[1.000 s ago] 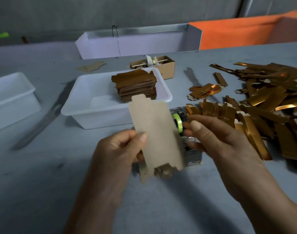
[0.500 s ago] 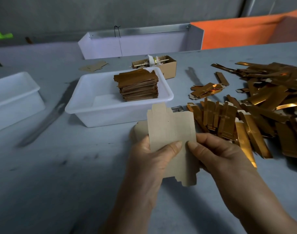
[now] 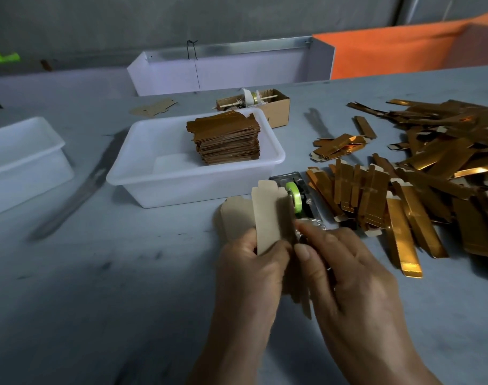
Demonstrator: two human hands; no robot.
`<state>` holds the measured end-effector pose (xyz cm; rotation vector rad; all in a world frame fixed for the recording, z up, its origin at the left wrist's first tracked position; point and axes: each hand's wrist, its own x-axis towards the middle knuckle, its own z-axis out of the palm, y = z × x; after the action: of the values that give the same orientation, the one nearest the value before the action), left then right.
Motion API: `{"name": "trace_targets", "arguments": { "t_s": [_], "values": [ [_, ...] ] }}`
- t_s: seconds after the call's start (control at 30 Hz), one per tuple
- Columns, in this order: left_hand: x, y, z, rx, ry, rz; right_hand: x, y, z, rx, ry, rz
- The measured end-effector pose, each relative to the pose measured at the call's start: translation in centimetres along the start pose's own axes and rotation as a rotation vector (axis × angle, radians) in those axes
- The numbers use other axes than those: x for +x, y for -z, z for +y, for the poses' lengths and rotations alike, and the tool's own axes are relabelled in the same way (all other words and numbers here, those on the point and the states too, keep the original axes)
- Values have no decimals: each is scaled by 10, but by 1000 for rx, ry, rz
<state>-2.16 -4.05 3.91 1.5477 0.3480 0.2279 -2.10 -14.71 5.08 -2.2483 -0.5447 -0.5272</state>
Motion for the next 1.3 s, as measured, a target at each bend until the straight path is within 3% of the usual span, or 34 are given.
{"name": "trace_targets", "arguments": {
  "t_s": [0.17,0.23,0.33,0.4,0.5,0.6,0.8,1.03,1.13,1.23,1.3],
  "values": [
    [-2,7,6,-71,84,-252,-1,-2,1,-60,18,-25],
    [-1,10,7,23,9,-262,-2,-1,4,-23,-13,-82],
    [-1,16,7,103,-22,-255,0,4,4,272,-279,-158],
    [-1,21,7,132,31,-327,2,9,9,452,-458,-130],
    [-5,22,14,114,70,-421,9,15,13,763,-637,-226],
    [-6,19,14,123,112,-346,12,12,13,962,-696,-251],
    [-7,22,14,150,83,-272,16,9,17,988,-733,-252],
    [-11,14,8,200,-60,7,16,6,16,986,-737,-232],
    [-18,4,7,507,-347,188,16,2,17,971,-743,-201],
    [-24,-5,7,933,-645,201,18,0,15,1000,-747,-186],
    [-31,-12,3,1158,-696,205,19,0,15,1021,-754,-178]
  ]
}}
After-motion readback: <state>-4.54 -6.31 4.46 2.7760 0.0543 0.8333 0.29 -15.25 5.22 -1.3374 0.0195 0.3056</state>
